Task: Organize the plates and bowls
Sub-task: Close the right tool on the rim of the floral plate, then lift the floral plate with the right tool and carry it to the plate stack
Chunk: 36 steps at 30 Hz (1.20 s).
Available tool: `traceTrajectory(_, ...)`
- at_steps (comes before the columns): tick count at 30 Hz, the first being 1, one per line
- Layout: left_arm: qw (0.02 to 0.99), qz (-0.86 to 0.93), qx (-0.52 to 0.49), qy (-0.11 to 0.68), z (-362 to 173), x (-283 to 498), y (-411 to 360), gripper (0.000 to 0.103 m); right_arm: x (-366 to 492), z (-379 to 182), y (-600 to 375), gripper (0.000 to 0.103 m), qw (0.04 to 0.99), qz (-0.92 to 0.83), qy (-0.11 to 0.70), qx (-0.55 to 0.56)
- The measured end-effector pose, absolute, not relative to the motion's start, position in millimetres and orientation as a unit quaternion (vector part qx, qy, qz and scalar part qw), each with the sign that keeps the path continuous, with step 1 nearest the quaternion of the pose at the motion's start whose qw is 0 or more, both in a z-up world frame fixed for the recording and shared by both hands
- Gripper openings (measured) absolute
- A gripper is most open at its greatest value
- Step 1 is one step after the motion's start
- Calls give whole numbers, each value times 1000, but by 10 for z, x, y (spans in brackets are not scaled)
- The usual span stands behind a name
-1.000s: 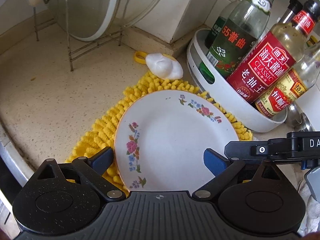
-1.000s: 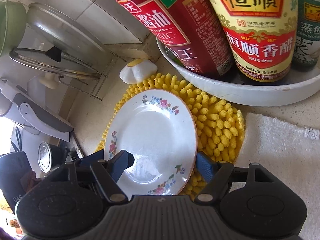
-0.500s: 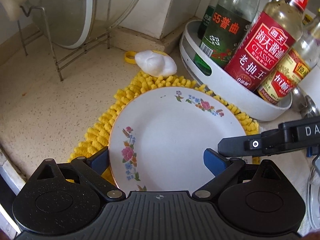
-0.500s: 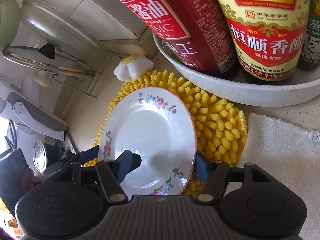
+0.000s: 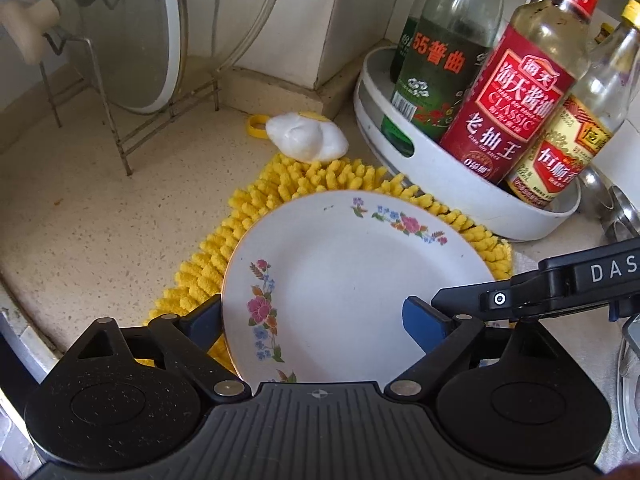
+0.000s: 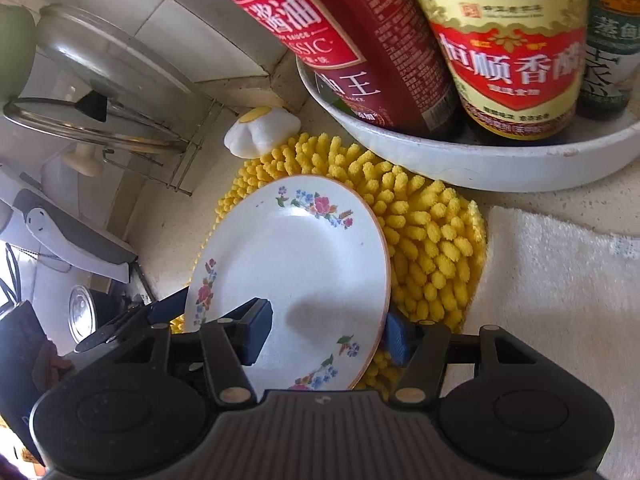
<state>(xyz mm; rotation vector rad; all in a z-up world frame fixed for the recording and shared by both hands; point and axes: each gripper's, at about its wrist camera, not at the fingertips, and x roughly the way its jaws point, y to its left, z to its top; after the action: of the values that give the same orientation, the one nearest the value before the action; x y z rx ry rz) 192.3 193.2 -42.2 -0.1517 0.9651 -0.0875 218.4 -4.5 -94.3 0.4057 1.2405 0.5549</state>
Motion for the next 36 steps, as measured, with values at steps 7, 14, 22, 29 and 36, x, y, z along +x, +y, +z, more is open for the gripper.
traceTrajectory(7,887,-47,-61,454,-323,1845,1812,96,2036,-888,-189,73,762,262,562,186)
traceTrajectory(14,879,-60,-48,471,-372,1672,1620,96,1865,-970,-389,73,760,267,567,170)
traceTrajectory(22,870,-57,-38,487,-522,1585,1572,94,1863,-1046,-475,73,752,271,569,192)
traceTrajectory(29,876,-48,-22,479,-546,1606,1556,95,1860,-1058,-421,74,760,265,563,186)
traceTrajectory(36,877,-58,-18,476,-545,1651,1516,95,1844,-1051,-411,74,763,255,561,194)
